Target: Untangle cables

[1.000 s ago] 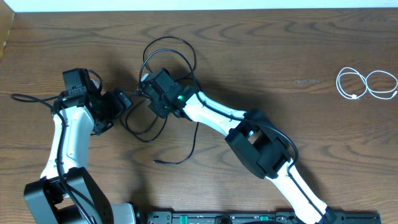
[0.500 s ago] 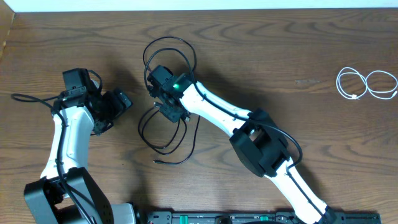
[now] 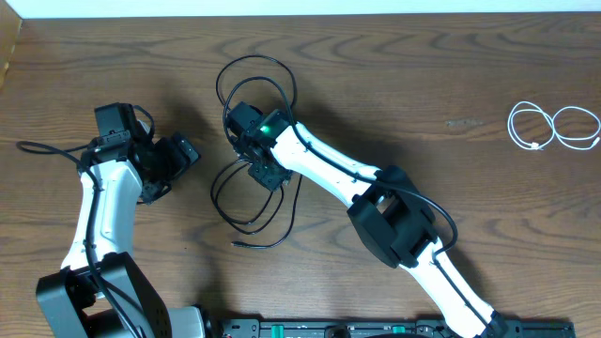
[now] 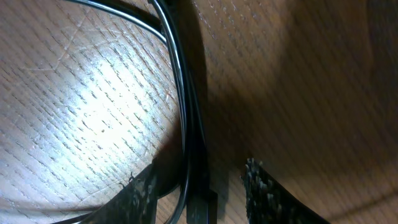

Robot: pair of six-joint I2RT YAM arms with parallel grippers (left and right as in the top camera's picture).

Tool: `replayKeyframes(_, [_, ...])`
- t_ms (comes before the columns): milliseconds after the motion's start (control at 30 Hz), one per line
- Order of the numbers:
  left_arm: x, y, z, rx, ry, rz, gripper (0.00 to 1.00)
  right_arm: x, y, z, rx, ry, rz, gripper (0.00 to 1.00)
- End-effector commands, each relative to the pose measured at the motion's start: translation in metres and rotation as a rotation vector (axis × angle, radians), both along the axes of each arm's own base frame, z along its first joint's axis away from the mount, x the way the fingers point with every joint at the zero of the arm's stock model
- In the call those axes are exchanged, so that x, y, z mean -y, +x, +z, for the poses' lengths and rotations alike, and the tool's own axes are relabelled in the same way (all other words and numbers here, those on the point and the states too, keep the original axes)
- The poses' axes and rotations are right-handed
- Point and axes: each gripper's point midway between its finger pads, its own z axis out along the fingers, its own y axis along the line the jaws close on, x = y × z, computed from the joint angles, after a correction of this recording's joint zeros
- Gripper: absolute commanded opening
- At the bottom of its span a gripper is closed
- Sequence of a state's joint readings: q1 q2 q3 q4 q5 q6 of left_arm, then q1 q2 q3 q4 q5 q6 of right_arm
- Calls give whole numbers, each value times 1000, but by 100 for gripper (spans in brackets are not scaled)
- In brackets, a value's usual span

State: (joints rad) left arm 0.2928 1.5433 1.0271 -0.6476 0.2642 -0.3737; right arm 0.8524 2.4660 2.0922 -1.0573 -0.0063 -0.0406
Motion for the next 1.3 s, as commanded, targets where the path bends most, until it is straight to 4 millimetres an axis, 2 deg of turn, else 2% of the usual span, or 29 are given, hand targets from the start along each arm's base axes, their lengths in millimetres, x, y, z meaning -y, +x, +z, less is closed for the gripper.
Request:
replayKeyframes(0, [1,-4,-6,-22,-14,6,98,4,-16,-30,-79,-36,9,40])
replayKeyframes(33, [1,-4,-6,-22,-14,6,98,2,-19,-30,-94,-23,11,38])
replayKeyframes(67, [1,-4,-6,-22,-14,6,98,-1,-22,-30,-109,-10,14,32])
replayKeyframes(167, [1,-4,-6,-22,-14,6,98,-2,-23,-31,-89,-30,21,5])
replayKeyframes(200, [1,-4,-6,-22,-14,6,98,1,-20,-31,-57,-57,14,1])
replayKeyframes(267, [1,-4,-6,-22,-14,6,98,5,-15,-31,-15,-92,14,1])
replayKeyframes(400, [1,-4,-6,-22,-14,6,98,-5,-10,-7,-13,-22,32,1])
replayKeyframes(633, [1,-4,-6,-22,-14,6,98,-16,35,86,124,168,1,1])
replayKeyframes(833, [1,-4,-6,-22,-14,6,98,-6,52,151,236,246,15,1])
replayKeyframes(1000, [1,-4,-7,-22,-13,6,98,19,67,214,335,326,-36,1])
replayKeyframes(1267, [1,-4,-6,-22,-14,6,98,77,89,320,537,461,-142,1])
